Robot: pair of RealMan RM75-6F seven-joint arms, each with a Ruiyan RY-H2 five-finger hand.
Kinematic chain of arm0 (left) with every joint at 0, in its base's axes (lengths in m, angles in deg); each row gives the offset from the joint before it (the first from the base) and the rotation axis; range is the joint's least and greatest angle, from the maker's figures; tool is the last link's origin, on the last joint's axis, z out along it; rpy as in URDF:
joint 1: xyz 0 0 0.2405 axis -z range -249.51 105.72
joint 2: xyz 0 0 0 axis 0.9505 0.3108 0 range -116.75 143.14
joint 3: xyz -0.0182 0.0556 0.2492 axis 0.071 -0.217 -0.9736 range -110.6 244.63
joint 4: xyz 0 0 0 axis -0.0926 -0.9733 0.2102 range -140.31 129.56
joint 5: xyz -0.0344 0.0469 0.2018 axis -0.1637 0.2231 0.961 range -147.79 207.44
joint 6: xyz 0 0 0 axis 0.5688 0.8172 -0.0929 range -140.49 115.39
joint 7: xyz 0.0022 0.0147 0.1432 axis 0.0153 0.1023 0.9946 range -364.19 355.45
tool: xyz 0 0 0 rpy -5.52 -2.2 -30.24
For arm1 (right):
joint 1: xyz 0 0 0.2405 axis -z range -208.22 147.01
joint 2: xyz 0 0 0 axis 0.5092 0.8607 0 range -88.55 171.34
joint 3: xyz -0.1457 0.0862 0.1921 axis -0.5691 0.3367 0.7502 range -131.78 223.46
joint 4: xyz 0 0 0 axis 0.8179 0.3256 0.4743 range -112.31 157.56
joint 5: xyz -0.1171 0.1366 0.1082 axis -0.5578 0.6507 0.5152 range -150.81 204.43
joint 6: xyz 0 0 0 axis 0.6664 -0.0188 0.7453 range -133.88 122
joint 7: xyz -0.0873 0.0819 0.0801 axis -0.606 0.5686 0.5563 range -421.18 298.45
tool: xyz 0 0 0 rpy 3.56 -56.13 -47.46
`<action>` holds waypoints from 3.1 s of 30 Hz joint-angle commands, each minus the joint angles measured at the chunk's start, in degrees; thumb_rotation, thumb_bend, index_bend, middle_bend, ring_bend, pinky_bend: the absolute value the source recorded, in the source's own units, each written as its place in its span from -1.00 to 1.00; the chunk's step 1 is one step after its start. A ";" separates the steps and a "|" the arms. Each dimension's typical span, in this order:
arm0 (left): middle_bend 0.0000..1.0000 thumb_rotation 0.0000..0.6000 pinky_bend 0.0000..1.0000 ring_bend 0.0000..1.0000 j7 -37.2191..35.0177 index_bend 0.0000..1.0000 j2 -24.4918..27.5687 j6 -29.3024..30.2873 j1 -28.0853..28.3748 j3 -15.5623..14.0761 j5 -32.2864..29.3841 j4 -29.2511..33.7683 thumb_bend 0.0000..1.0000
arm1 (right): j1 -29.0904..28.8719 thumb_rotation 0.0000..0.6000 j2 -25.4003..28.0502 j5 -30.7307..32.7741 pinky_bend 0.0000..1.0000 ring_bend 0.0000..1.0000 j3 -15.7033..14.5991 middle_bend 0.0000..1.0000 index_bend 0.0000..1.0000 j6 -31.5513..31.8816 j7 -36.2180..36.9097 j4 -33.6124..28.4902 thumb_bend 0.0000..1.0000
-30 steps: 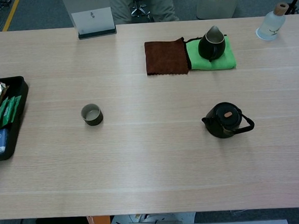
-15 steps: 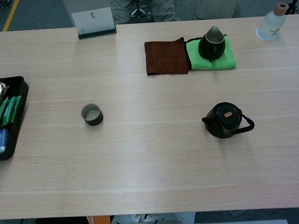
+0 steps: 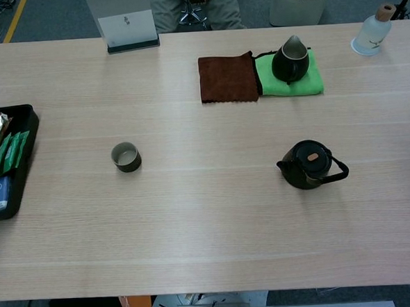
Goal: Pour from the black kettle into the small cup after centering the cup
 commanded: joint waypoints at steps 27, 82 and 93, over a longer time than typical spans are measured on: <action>-0.56 1.00 -0.67 -0.62 -3.32 -0.50 1.52 -0.58 0.15 -0.37 -0.98 -0.44 -0.88 | -8.05 1.00 -9.12 -0.47 -0.87 -0.18 -3.16 -0.11 -0.15 -11.82 -7.92 -3.56 -1.00; -0.56 1.00 -0.67 -0.62 -7.33 -0.50 1.53 -0.13 -1.01 -0.77 -1.58 -4.46 -0.88 | -11.37 1.00 -17.02 5.35 -0.88 -0.18 -6.34 -0.08 -0.08 -18.93 -14.23 -0.05 -1.00; -0.56 1.00 -0.67 -0.62 -7.65 -0.50 1.29 -0.47 -0.99 -0.67 -2.01 -4.97 -0.88 | -11.56 1.00 -17.26 5.66 -0.88 -0.11 -7.06 -0.02 0.00 -19.42 -15.06 -0.20 -1.00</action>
